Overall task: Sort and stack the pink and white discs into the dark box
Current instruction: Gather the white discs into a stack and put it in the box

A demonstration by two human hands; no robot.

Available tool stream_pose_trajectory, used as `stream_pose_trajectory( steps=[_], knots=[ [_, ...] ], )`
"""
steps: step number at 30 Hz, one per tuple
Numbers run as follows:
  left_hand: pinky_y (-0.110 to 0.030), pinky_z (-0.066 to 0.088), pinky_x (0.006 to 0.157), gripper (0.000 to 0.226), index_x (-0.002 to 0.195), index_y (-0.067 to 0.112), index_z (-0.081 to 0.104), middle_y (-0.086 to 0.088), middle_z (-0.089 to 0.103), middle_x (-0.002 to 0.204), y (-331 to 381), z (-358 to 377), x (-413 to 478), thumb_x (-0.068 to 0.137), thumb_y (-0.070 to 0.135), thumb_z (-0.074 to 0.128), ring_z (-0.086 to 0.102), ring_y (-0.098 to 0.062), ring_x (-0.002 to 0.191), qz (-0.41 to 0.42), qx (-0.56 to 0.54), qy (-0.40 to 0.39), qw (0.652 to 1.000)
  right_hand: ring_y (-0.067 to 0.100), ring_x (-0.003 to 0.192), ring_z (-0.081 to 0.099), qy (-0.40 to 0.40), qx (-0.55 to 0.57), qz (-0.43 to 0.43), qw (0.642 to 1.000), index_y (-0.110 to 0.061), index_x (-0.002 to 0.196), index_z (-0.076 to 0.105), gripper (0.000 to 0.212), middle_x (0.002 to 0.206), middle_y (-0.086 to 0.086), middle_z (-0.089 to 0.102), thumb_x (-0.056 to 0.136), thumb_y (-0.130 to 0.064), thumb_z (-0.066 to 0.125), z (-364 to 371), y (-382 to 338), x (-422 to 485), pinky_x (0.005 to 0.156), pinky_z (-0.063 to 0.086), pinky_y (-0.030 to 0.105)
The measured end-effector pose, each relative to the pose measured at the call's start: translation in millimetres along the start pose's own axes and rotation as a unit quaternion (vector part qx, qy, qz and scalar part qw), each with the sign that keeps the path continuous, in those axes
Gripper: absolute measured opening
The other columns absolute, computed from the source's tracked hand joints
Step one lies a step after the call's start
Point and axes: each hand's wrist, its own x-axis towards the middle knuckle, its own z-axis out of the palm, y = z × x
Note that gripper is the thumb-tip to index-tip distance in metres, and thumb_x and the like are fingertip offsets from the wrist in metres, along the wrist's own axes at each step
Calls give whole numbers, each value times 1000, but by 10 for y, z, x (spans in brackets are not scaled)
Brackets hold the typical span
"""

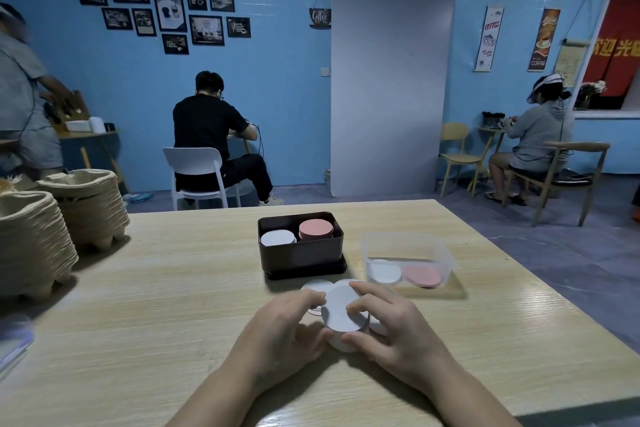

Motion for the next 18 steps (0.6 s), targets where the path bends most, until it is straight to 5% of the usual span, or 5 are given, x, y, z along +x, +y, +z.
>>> stream_pose_trajectory(
  steps=[3,10,18],
  knots=[
    [-35,53,77,32,120,33,59,18,66,115,-29,28,-7,89,37,64,63,-10,99,8,14,-4,1000,-4,129,48,2,3,-9,1000,-30,97,61,27,134,-35,46,83,-50,74,-3,-14,9,101,36,12],
    [-25,53,76,31,118,32,58,14,67,120,-13,33,-12,88,41,64,62,-9,103,14,10,-5,1000,-6,134,44,-9,5,-2,1000,-31,96,60,30,134,-20,54,82,-53,73,11,9,5,103,35,15],
    [-27,51,62,13,98,32,55,19,59,93,69,-31,0,89,34,63,53,-1,83,22,-15,-13,1000,-7,132,44,-22,4,-1,1000,-34,96,59,31,134,-23,52,82,-57,74,8,-14,5,102,37,15]
  ],
)
